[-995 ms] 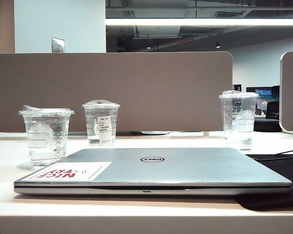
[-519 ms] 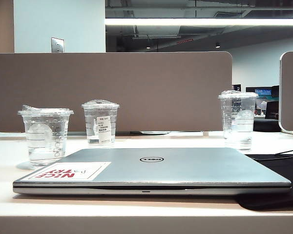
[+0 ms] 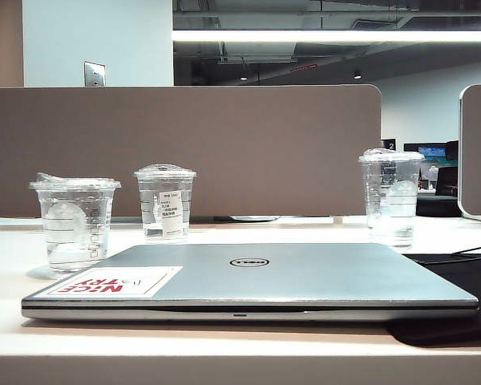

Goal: Pick up the coffee cup on the middle and place it on the left side of the laptop.

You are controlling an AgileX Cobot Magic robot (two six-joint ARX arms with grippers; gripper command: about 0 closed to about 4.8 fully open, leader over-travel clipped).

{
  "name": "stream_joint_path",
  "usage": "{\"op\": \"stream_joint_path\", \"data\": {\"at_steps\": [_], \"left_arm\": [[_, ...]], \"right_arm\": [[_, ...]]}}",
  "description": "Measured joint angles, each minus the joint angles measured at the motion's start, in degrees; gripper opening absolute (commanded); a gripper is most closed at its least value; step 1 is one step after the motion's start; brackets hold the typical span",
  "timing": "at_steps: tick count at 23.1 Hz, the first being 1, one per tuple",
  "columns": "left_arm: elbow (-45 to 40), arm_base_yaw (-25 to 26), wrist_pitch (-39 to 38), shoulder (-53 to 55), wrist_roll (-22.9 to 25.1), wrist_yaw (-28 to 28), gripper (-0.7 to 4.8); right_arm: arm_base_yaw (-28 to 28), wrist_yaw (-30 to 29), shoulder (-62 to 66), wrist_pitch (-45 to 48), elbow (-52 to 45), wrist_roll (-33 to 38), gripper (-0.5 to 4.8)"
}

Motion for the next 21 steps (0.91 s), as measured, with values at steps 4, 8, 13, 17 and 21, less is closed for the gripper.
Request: {"op": "stream_joint_path", "data": {"at_steps": [4, 8, 13, 17, 21], "left_arm": [[0.00, 0.00, 0.00, 0.00, 0.00, 1.01, -0.06], [0.00, 0.00, 0.00, 0.00, 0.00, 1.25, -0.06], [0.00, 0.00, 0.00, 0.00, -0.02, 1.25, -0.06], [0.00, 0.00, -0.02, 0.00, -0.17, 1.25, -0.06], [0.00, 0.00, -0.02, 0.00, -0.24, 1.25, -0.06]], "right_arm": [[0.00, 0.00, 0.00, 0.00, 0.00, 0.00, -0.05], [0.00, 0.00, 0.00, 0.00, 0.00, 0.00, -0.05], [0.00, 0.00, 0.00, 0.00, 0.00, 0.00, -0.05], [0.00, 0.00, 0.00, 0.00, 0.00, 0.00, -0.05], [0.00, 0.00, 0.00, 0.00, 0.00, 0.00, -0.05]]}}
